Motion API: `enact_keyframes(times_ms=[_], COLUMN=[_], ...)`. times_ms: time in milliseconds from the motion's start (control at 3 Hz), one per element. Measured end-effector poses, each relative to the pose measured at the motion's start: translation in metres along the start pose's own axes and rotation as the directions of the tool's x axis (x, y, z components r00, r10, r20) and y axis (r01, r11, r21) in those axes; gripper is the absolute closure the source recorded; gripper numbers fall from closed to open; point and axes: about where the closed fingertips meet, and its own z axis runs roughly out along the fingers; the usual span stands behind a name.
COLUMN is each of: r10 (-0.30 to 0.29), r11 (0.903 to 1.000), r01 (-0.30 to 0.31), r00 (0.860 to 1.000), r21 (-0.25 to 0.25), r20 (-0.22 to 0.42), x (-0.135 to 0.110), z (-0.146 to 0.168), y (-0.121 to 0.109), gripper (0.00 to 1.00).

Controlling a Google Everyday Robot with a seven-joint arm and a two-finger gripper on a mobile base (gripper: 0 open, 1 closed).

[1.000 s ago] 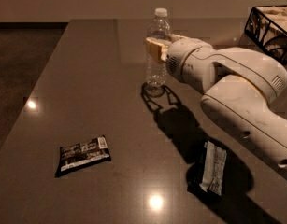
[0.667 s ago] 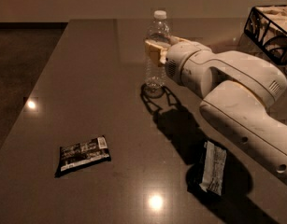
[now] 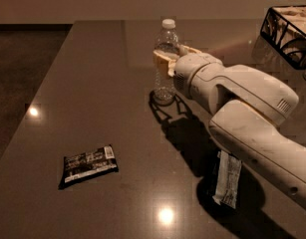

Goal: Place water bottle upright

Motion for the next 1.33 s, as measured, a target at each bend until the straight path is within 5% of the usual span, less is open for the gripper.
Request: enact_keyframes(times_ms=[1333], r10=[-0.020], r11=[0.9991], r01=[0.020], r00=[1.000], r21=[-0.036], r20=[-0.008], x=[-0.0106], z=[0.0006], y=[-0.0022], gripper=[0.11])
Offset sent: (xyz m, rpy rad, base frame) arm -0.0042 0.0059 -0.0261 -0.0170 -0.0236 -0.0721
